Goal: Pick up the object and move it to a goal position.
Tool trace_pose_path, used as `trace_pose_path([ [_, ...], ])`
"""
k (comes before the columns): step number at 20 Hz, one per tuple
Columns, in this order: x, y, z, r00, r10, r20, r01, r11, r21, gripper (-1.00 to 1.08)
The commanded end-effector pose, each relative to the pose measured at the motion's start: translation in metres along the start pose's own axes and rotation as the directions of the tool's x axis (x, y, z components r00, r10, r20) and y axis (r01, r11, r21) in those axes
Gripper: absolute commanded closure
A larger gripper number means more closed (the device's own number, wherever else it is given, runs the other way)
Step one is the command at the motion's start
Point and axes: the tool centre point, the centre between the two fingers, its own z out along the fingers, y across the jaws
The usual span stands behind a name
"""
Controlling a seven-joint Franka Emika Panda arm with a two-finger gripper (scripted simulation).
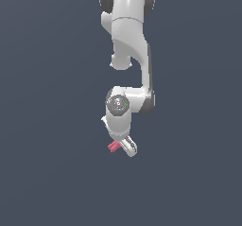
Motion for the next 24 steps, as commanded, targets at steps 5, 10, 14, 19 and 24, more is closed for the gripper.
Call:
trace_pose_path([
  [5, 0.001, -0.001, 0.009, 1.000, 0.000, -0.001, 0.000, 1.000, 0.001, -0.92],
  [10, 0.001, -0.001, 0.009, 1.000, 0.000, -0.001, 0.000, 1.000, 0.001, 1.08],
  [14, 0.001, -0.001, 0.009, 1.000, 0.000, -0.001, 0.000, 1.000, 0.001, 1.08],
  [19, 0.001, 0.000, 0.007, 1.000, 0.000, -0.001, 0.000, 1.000, 0.001, 1.08],
  [24, 0.001, 0.005, -0.004, 1.000, 0.000, -0.001, 0.000, 1.000, 0.001, 1.08],
])
